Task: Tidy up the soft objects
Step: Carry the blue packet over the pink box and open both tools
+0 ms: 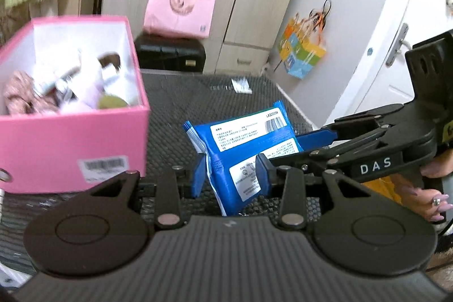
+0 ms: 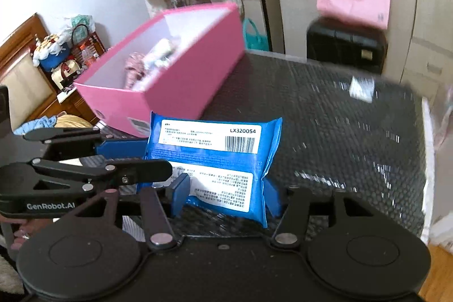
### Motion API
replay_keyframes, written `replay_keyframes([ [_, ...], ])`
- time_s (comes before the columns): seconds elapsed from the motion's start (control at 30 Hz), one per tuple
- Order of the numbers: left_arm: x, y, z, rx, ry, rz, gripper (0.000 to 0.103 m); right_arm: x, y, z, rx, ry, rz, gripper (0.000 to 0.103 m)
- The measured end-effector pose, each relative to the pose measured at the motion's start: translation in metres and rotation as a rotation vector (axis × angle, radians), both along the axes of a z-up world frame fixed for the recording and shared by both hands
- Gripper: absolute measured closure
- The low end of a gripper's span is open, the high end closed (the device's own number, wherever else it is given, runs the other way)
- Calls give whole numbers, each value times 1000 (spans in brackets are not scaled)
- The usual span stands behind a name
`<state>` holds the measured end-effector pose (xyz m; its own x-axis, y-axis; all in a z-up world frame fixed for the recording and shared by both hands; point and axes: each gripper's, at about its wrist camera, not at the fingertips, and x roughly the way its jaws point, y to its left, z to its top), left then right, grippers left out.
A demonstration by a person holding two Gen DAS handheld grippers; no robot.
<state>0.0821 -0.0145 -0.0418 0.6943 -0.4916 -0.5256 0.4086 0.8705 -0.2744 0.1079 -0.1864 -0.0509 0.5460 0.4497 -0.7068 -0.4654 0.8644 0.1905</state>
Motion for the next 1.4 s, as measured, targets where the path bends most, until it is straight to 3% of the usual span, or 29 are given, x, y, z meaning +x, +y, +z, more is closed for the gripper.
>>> replay_keyframes([
  [0.3, -17, 56, 47, -2, -181, 79, 66, -14, 52, 50, 73, -149, 24, 41],
  [0.47, -9, 92, 61, -25, -233, 136, 66, -1, 86, 67, 102, -212, 49, 41],
  [0.67, 25, 126, 68, -19, -213, 201, 66, 34, 125, 71, 112, -232, 75, 41],
  [0.77, 48, 135, 64, 11, -174, 227, 66, 58, 138, 64, 149, -181, 84, 41],
  [0.97, 91, 151, 45, 32, -65, 238, 66, 98, 154, 39, 178, -99, 77, 42],
  [1.13, 110, 155, 26, 46, -2, 228, 66, 111, 164, 24, 141, -80, 66, 42],
  [1.4, 104, 141, 19, 196, -75, 240, 61, 108, 166, 20, 46, -119, 59, 42],
])
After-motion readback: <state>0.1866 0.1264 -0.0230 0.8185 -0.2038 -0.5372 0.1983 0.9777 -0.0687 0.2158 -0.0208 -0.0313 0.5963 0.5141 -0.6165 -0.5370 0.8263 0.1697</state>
